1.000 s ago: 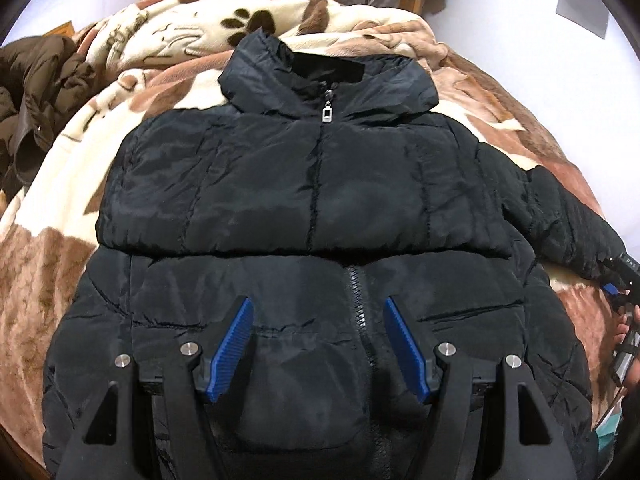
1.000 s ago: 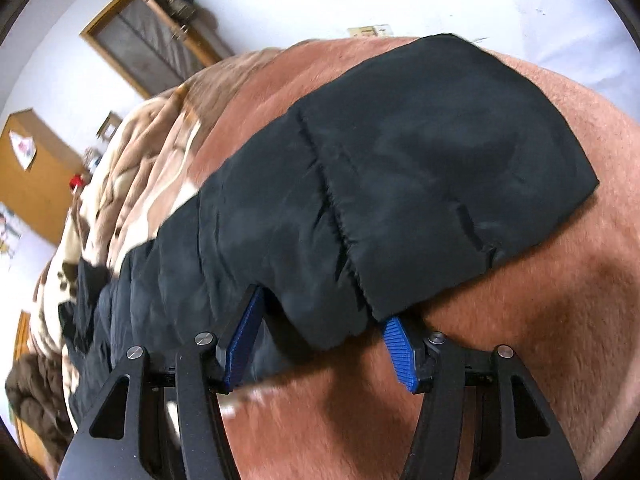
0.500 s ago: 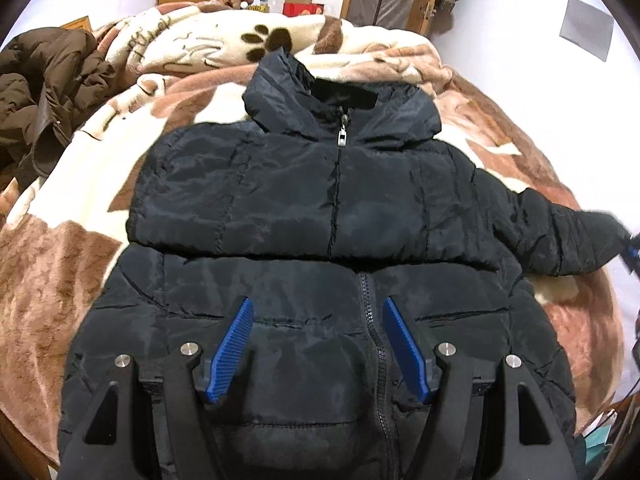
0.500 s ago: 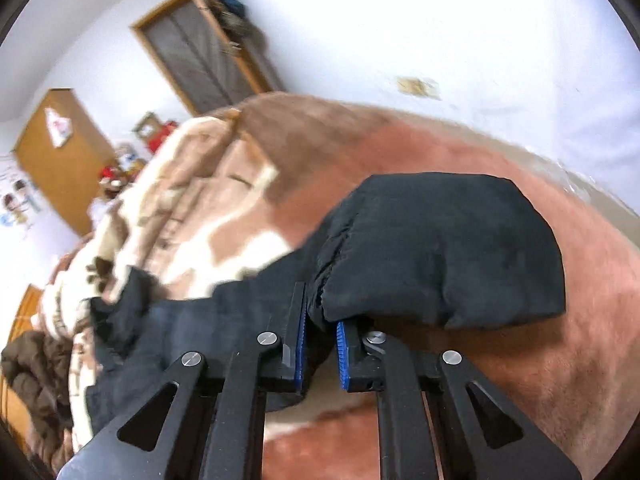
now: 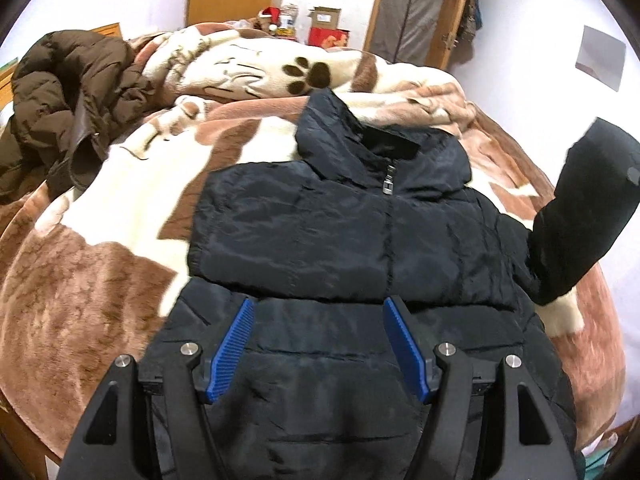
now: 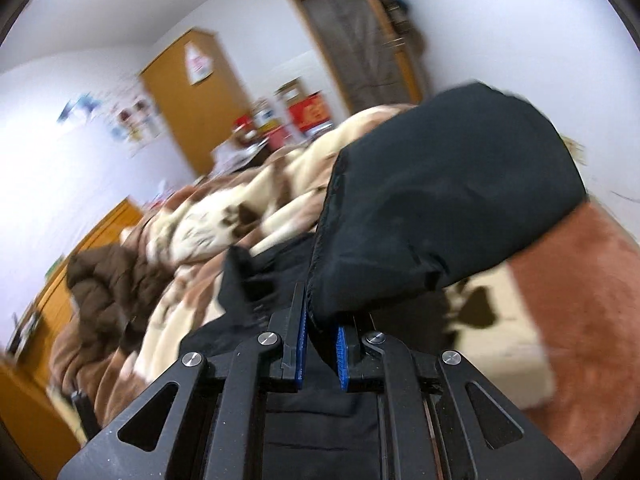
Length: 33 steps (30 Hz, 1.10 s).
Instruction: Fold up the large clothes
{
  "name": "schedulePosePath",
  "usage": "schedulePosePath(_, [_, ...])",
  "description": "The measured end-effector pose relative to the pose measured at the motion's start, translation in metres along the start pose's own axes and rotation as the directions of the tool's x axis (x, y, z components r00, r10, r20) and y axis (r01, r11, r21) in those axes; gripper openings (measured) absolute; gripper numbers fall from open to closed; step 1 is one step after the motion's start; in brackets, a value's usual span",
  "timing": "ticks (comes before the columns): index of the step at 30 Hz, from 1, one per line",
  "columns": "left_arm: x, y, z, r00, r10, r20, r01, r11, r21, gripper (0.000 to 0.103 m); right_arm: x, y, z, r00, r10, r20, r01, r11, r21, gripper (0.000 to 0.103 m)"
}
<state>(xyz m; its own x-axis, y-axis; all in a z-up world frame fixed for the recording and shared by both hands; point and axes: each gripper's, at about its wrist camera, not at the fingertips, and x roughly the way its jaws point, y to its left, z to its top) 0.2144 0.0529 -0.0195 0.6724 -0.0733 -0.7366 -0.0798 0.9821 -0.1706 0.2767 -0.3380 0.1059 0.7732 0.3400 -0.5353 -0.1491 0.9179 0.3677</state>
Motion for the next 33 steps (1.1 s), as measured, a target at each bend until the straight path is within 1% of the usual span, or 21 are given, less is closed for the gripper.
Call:
schedulePosePath(3, [0.004,0.015,0.002,1.000,0.013,0.003,-0.013,1.000,-0.024,0.069,0.038,0.029,-0.016,0.997,0.039,-0.067,-0.042,0.998,-0.043,0.012])
schedulePosePath(5, [0.008,0.023,0.002,1.000,0.022,-0.002,-0.022,0.999,-0.035,0.069,0.058,0.041,-0.030,0.993,0.050,-0.108,-0.057,0.997,-0.060,0.012])
schedulePosePath(6, [0.011,0.028,0.002,1.000,0.026,-0.003,-0.026,0.999,-0.040,0.069,0.075,0.048,-0.040,0.989,0.053,-0.141,-0.064,0.995,-0.073,0.012])
schedulePosePath(8, [0.018,0.036,0.003,0.999,0.035,-0.009,-0.035,0.998,-0.052,0.069,0.092,0.055,-0.054,0.981,0.052,-0.186,-0.069,0.994,-0.086,0.012])
schedulePosePath(9, [0.021,0.039,0.003,0.999,0.037,-0.011,-0.037,0.998,-0.058,0.069,0.109,0.059,-0.066,0.975,0.045,-0.219,-0.067,0.993,-0.095,0.012])
schedulePosePath(12, [0.033,0.045,0.005,0.999,0.040,-0.019,-0.041,0.997,-0.069,0.069,0.142,0.064,-0.091,0.957,0.031,-0.288,-0.066,0.991,-0.113,0.013])
schedulePosePath(15, [0.045,0.044,0.008,0.999,0.036,-0.028,-0.038,0.997,-0.066,0.069,0.169,0.066,-0.111,0.939,0.031,-0.342,-0.076,0.990,-0.119,0.016])
schedulePosePath(16, [0.049,0.042,0.009,0.999,0.033,-0.031,-0.034,0.997,-0.065,0.069,0.175,0.067,-0.116,0.934,0.032,-0.357,-0.080,0.990,-0.120,0.020])
schedulePosePath(17, [0.052,0.041,0.011,0.999,0.027,-0.033,-0.030,0.997,-0.064,0.069,0.180,0.066,-0.122,0.928,0.034,-0.372,-0.084,0.989,-0.119,0.022])
schedulePosePath(18, [0.055,0.039,0.012,0.999,0.020,-0.036,-0.022,0.998,-0.064,0.069,0.186,0.067,-0.128,0.921,0.038,-0.388,-0.091,0.989,-0.119,0.027])
schedulePosePath(19, [0.057,0.037,0.013,0.999,0.011,-0.037,-0.013,0.998,-0.065,0.069,0.187,0.067,-0.130,0.918,0.043,-0.393,-0.099,0.988,-0.122,0.032])
schedulePosePath(20, [0.058,0.035,0.015,0.999,0.001,-0.037,-0.003,0.998,-0.067,0.069,0.184,0.066,-0.132,0.918,0.053,-0.393,-0.111,0.986,-0.125,0.035])
schedulePosePath(22, [0.059,0.030,0.018,0.999,-0.023,-0.035,0.020,0.997,-0.072,0.069,0.176,0.066,-0.132,0.916,0.087,-0.392,-0.142,0.983,-0.115,0.052])
schedulePosePath(23, [0.059,0.028,0.020,0.999,-0.034,-0.033,0.031,0.997,-0.075,0.070,0.170,0.067,-0.130,0.916,0.109,-0.386,-0.162,0.981,-0.106,0.054])
schedulePosePath(25, [0.058,0.022,0.024,0.998,-0.061,-0.028,0.058,0.995,-0.083,0.070,0.154,0.066,-0.125,0.919,0.137,-0.369,-0.188,0.976,-0.106,0.055])
schedulePosePath(28, [0.060,0.014,0.031,0.994,-0.110,-0.026,0.107,0.988,-0.108,0.078,0.131,0.057,-0.118,0.930,0.156,-0.332,-0.201,0.974,-0.105,0.055])
schedulePosePath(29, [0.064,0.011,0.034,0.991,-0.131,-0.028,0.127,0.986,-0.112,0.079,0.123,0.049,-0.117,0.936,0.147,-0.319,-0.189,0.976,-0.105,0.055])
schedulePosePath(30, [0.069,0.007,0.035,0.989,-0.143,-0.033,0.139,0.984,-0.110,0.079,0.114,0.038,-0.115,0.947,0.121,-0.299,-0.159,0.981,-0.108,0.055])
schedulePosePath(33, [0.094,-0.006,0.038,0.986,-0.149,-0.075,0.141,0.985,-0.104,0.079,0.103,0.005,-0.115,0.964,0.031,-0.265,-0.058,0.994,-0.095,0.055])
